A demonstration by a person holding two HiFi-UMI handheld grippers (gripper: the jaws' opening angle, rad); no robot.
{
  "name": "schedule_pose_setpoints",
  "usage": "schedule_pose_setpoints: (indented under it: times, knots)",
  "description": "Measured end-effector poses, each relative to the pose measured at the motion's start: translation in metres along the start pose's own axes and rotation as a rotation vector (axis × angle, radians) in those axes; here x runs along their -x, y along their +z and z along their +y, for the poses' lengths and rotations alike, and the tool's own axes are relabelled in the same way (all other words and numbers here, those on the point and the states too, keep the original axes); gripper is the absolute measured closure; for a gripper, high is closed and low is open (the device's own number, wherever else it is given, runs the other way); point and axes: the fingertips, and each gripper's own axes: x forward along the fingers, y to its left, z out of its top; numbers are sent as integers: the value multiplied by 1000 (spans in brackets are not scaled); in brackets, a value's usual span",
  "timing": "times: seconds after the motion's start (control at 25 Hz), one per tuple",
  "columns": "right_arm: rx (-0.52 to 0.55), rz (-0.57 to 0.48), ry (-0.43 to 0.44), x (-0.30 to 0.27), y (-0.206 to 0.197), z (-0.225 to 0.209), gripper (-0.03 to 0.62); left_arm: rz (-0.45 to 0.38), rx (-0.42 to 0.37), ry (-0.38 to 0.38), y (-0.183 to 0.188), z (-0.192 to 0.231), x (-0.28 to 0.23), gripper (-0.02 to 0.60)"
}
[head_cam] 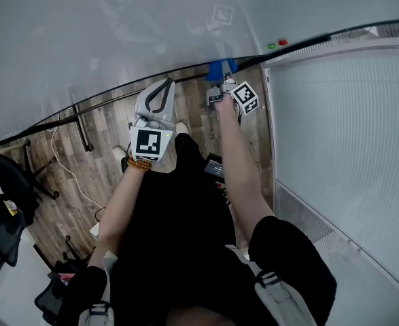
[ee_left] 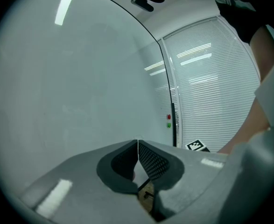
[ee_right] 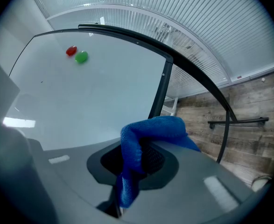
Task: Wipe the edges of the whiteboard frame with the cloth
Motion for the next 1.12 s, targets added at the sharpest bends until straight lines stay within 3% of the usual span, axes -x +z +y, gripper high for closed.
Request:
schedule_pose_setpoints:
  times: [0.68,1.12]
  knots:
    - [2,19,-26,-4,-6,-4,525,17,-11,4,-5,11,2,581]
    - [-3,22,-30,-1,-41,16,525,12,-23,25,2,42,36,581]
